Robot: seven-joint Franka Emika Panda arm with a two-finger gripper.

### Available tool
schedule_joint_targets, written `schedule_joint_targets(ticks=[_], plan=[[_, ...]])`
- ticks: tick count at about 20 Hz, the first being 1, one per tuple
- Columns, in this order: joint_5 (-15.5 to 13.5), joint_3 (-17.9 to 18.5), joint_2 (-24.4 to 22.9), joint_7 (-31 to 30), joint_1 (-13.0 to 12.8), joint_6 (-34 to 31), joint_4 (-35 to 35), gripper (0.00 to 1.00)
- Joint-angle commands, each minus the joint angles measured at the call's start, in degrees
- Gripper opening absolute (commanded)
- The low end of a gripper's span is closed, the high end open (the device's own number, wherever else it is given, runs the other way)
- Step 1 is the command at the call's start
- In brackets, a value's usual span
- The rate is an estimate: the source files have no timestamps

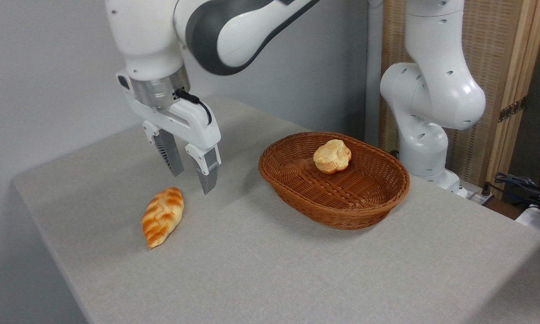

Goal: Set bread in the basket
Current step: 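Lower the gripper onto the braided roll and close on it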

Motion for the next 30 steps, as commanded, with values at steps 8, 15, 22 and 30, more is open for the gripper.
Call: schedule_joint_targets(ticks=[8, 15, 22, 30], plan=[[-1.1, -4.8, 7.7, -18.3, -0.5, 13.0, 0.7, 1.00], [-0.6, -5.4, 10.4, -18.3, -1.5, 16.0, 0.7, 1.00], [0.6, -5.4, 11.1, -17.7, -2.0, 15.9, 0.6, 0.79], [0.7, -5.3, 10.8, -17.1, -2.0, 15.4, 0.6, 0.37]])
